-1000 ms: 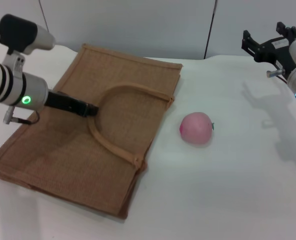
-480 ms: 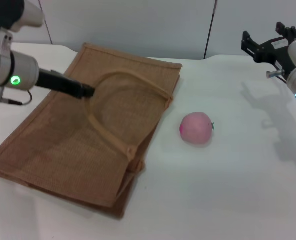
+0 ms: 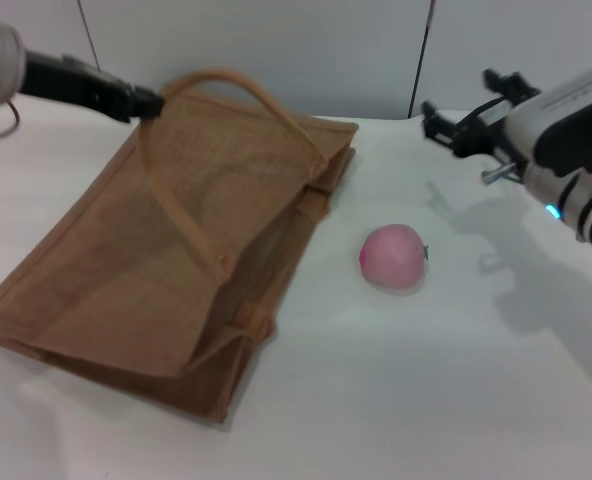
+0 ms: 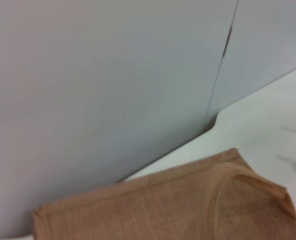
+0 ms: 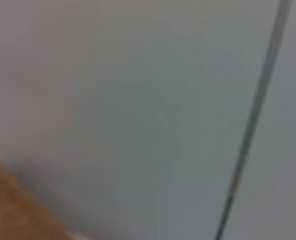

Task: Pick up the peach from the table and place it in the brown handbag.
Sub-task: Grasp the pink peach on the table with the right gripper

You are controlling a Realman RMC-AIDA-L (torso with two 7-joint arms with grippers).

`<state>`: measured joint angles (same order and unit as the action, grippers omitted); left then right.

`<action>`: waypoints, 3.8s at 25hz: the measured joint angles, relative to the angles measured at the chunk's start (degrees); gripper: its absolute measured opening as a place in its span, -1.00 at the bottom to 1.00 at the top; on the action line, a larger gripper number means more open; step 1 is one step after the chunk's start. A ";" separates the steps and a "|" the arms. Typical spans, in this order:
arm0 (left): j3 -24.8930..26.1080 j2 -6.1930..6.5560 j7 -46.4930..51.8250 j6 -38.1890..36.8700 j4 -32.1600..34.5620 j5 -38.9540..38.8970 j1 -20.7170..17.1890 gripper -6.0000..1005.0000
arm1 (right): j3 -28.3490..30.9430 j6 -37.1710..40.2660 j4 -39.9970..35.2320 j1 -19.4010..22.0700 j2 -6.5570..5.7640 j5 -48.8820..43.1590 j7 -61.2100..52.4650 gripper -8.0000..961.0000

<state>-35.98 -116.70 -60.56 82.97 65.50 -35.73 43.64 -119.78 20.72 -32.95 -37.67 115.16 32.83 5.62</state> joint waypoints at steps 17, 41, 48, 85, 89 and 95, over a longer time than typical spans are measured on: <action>-3.67 -0.21 4.70 6.78 17.24 -1.57 -0.43 -0.79 | 7.25 -45.21 -45.88 14.21 -2.84 -23.86 0.10 0.87; -6.58 -0.09 6.85 7.74 22.57 -1.31 -0.02 -0.80 | 6.49 -73.94 -51.83 8.64 -2.08 -5.03 8.42 0.87; -6.67 -0.05 6.86 7.73 22.35 -1.24 0.03 -0.80 | 7.60 -74.89 -45.12 5.20 -1.23 -0.56 12.18 0.88; -8.14 0.02 7.53 7.83 22.92 -1.17 1.01 -0.81 | 8.90 -69.89 -26.19 -3.36 0.38 8.02 21.09 0.86; -8.14 0.08 7.55 7.83 22.92 -1.17 0.81 -0.81 | 9.09 -69.93 -26.34 -3.38 0.31 8.47 21.24 0.85; -8.14 0.09 7.56 7.83 22.92 -1.09 0.69 -0.81 | 9.08 -70.43 -26.21 -3.82 0.26 8.39 21.16 0.82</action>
<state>-44.12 -116.61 -53.00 90.80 88.42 -36.82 44.33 -110.70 -49.71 -59.16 -41.49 115.42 41.22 26.77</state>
